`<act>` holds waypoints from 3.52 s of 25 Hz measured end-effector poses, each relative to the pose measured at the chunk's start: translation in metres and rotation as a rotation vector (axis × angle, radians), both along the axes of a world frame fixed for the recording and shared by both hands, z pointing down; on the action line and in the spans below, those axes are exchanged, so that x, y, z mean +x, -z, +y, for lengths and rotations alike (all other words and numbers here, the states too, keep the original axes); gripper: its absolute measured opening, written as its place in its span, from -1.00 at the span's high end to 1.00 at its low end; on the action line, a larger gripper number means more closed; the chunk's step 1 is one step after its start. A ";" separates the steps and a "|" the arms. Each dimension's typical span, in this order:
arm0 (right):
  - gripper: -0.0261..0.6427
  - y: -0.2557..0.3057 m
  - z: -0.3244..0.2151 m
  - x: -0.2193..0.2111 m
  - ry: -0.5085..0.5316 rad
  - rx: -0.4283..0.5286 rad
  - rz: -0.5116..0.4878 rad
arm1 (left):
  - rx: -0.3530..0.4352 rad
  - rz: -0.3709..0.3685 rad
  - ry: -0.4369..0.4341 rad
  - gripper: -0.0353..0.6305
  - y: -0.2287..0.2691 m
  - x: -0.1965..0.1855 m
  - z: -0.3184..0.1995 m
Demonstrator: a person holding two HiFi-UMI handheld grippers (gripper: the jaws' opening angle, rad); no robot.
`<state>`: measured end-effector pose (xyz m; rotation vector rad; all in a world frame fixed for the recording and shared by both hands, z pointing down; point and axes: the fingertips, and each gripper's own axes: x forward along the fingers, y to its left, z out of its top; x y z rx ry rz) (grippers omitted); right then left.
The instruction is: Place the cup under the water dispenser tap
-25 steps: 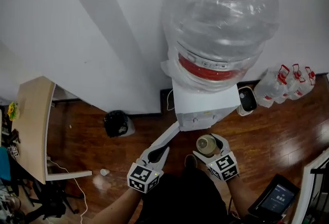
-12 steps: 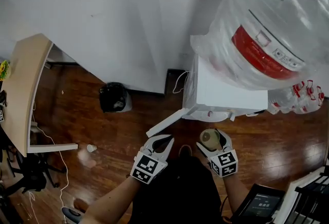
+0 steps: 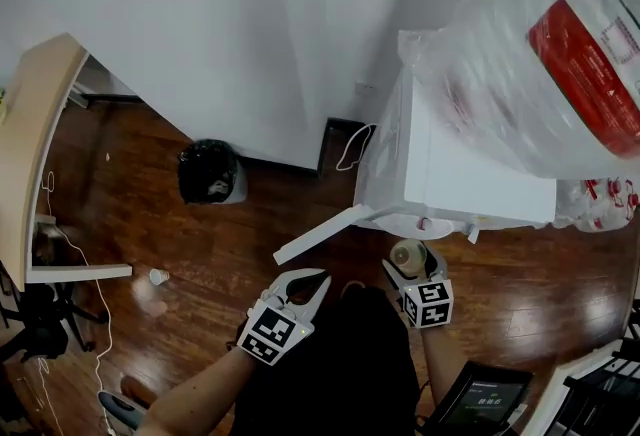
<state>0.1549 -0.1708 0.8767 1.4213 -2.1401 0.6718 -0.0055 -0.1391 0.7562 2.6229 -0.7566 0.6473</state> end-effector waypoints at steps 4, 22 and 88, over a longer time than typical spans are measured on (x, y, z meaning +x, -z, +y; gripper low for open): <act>-0.27 -0.023 -0.020 0.006 -0.023 -0.001 -0.016 | 0.037 -0.020 -0.047 0.89 -0.008 0.013 0.001; -0.27 -0.042 -0.073 0.011 -0.063 0.080 -0.024 | 0.108 -0.073 -0.029 0.89 0.010 -0.002 0.000; 0.92 0.491 0.169 -0.034 0.032 0.351 -0.146 | 0.267 0.287 0.013 0.83 0.410 -0.006 0.110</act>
